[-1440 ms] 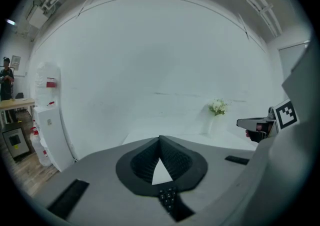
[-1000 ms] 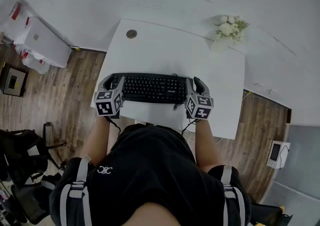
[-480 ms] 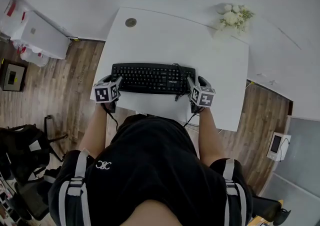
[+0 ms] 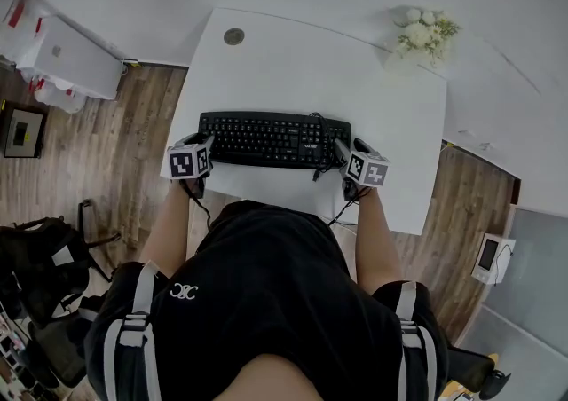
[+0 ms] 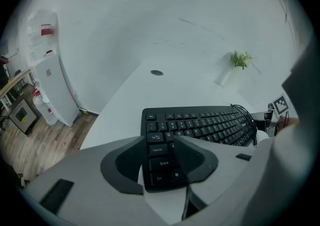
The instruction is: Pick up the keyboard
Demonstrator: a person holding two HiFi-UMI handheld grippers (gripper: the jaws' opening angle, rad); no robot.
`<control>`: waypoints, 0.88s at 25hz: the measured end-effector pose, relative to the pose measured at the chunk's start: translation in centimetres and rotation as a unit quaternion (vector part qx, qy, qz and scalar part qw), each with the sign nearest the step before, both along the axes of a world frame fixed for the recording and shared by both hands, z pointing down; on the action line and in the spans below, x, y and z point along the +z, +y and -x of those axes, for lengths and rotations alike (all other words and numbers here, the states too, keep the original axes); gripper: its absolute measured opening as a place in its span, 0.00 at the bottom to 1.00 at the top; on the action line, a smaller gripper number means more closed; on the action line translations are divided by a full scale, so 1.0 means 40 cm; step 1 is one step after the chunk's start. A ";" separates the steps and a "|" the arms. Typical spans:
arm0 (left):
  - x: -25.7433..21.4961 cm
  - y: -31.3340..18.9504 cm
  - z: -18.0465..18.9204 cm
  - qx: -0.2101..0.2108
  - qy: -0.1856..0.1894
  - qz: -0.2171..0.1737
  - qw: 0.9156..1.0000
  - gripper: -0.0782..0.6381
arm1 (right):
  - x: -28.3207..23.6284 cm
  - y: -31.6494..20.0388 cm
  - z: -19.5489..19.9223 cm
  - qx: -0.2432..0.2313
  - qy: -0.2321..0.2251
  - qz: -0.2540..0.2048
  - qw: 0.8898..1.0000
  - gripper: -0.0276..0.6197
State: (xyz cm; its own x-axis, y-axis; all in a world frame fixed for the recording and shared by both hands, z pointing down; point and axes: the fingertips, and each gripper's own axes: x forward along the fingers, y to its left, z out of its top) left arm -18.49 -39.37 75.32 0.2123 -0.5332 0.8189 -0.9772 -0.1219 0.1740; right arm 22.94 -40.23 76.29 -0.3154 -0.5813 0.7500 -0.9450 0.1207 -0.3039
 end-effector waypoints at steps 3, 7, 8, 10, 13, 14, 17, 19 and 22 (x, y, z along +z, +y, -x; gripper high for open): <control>-0.001 -0.004 0.000 0.007 -0.011 0.000 1.000 0.39 | 0.001 -0.006 0.002 -0.010 0.001 0.001 1.000 0.50; -0.003 -0.011 0.013 0.017 -0.044 -0.002 0.999 0.43 | 0.004 -0.005 0.005 -0.015 0.004 0.002 1.000 0.50; 0.000 -0.014 0.016 0.021 -0.049 0.000 0.999 0.43 | 0.004 -0.006 0.005 -0.016 0.005 0.002 1.000 0.50; 0.009 -0.022 0.017 0.025 -0.044 0.006 0.999 0.45 | 0.004 -0.008 0.004 -0.016 0.006 0.003 1.000 0.50; 0.023 -0.023 0.013 0.026 -0.009 0.018 0.999 0.45 | 0.006 -0.011 0.003 -0.016 0.005 0.006 1.000 0.50; 0.027 -0.021 0.010 0.025 0.008 0.022 0.999 0.43 | 0.007 -0.011 0.004 -0.018 0.004 0.006 1.000 0.50; 0.037 -0.018 0.011 0.019 0.063 0.036 0.997 0.42 | 0.010 -0.008 0.019 -0.027 -0.013 0.013 0.999 0.44; 0.043 -0.018 0.013 0.013 0.098 0.046 0.994 0.42 | 0.007 -0.008 0.032 -0.027 -0.032 0.020 0.999 0.36; 0.045 -0.016 0.009 0.026 0.107 0.057 0.992 0.41 | 0.000 -0.007 0.035 -0.021 -0.049 0.024 0.998 0.35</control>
